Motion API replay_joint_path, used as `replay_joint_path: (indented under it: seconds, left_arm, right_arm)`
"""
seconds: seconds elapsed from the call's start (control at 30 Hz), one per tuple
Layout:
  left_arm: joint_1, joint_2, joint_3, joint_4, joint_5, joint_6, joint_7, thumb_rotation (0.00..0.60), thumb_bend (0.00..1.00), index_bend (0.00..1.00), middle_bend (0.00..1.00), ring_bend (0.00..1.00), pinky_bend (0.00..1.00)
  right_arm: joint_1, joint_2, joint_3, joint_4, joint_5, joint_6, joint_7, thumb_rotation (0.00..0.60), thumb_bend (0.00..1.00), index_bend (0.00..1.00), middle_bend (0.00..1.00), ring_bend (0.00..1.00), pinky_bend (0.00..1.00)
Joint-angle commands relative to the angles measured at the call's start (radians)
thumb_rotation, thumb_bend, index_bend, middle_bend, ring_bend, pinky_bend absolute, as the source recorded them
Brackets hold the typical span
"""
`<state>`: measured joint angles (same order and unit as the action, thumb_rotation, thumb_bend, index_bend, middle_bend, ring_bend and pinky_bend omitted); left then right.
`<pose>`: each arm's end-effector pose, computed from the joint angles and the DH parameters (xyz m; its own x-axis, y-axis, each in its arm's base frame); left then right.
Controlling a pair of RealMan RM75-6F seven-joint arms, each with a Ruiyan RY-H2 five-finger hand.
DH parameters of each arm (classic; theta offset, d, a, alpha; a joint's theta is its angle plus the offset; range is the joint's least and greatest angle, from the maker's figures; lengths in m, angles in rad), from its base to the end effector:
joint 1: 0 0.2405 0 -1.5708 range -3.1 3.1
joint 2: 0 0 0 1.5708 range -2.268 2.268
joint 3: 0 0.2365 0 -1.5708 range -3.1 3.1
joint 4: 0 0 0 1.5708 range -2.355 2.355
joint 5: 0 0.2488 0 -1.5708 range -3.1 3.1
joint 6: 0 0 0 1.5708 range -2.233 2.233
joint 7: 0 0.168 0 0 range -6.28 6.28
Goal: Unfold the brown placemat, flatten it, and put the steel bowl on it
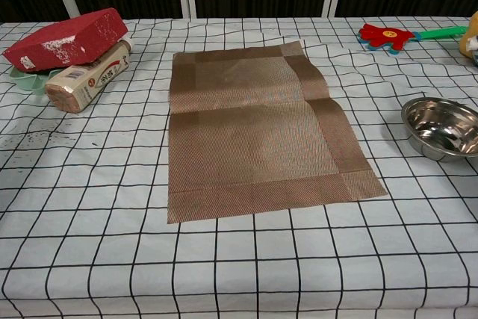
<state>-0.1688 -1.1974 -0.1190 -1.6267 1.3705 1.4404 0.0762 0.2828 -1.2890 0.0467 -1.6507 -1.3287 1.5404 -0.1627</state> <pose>-0.2911 0.2468 0.0998 0.3575 -0.0369 0.9332 0.9337 0.0334 -0.3564 -0.2540 -0.2559 0.0732 0.3376 0.0758 0.9382 -0.9398 -0.0279 0.3405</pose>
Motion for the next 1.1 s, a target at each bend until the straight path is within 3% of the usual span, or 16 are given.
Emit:
replay_joint_path:
  seconds: [0.03, 0.6, 0.87, 1.1]
  left_arm:
    - [0.0, -0.001, -0.001, 0.001, 0.0, 0.001, 0.003, 0.6, 0.0, 0.0, 0.0, 0.0, 0.05]
    - [-0.006, -0.008, 0.004, 0.015, 0.006, 0.001, 0.064, 0.6, 0.0, 0.0, 0.0, 0.0, 0.05]
    - [-0.051, 0.026, 0.012, -0.093, 0.064, -0.028, 0.215, 0.6, 0.0, 0.0, 0.0, 0.0, 0.05]
    - [-0.133, 0.003, -0.001, -0.132, 0.055, -0.131, 0.338, 0.6, 0.0, 0.0, 0.0, 0.0, 0.05]
  right_arm:
    - [-0.014, -0.008, -0.007, 0.032, -0.009, -0.012, 0.03, 0.6, 0.04, 0.07, 0.05, 0.11, 0.21]
    - [-0.02, -0.042, -0.019, 0.139, -0.09, -0.05, 0.016, 0.6, 0.04, 0.07, 0.05, 0.11, 0.21]
    - [-0.046, 0.0, 0.012, 0.092, -0.103, 0.004, 0.012, 0.6, 0.05, 0.07, 0.05, 0.11, 0.21]
    - [-0.066, 0.015, 0.021, 0.095, -0.098, 0.01, 0.047, 0.6, 0.06, 0.07, 0.05, 0.11, 0.21]
